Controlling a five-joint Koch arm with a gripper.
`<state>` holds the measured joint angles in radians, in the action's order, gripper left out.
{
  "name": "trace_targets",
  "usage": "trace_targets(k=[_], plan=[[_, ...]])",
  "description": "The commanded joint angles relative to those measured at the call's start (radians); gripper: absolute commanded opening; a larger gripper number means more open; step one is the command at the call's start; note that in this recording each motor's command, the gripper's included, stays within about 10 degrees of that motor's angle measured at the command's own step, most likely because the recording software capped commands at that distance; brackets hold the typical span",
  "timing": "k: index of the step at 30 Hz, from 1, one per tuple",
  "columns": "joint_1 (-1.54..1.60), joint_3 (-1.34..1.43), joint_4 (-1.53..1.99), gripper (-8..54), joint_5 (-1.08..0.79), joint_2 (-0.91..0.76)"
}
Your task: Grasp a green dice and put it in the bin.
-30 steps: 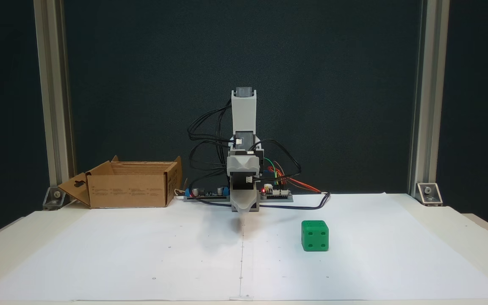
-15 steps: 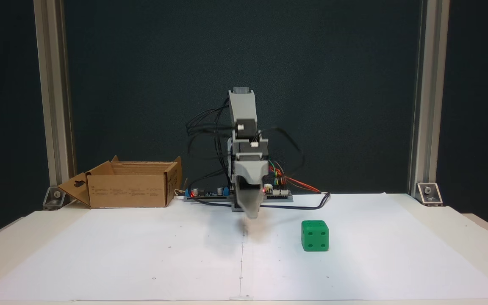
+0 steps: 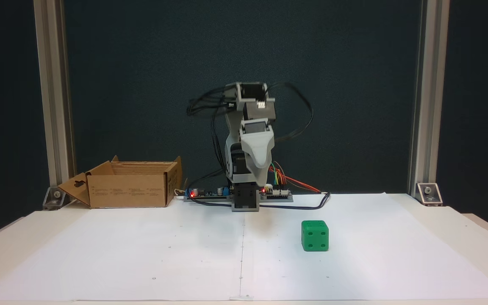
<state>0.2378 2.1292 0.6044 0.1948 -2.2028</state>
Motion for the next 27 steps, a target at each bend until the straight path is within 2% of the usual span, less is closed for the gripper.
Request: trace_targets(k=[1,3,10,17,27], plan=[[0.034,-0.162,0.159,42.5,0.107,0.066],[0.058,-0.277,0.276,45.0,0.15,0.15],[0.265,-0.502,0.673,44.8,0.314,0.298],[0.465,-0.684,0.652,44.7,0.436,0.479],[0.442,-0.701,0.517,43.9,0.538,0.526]])
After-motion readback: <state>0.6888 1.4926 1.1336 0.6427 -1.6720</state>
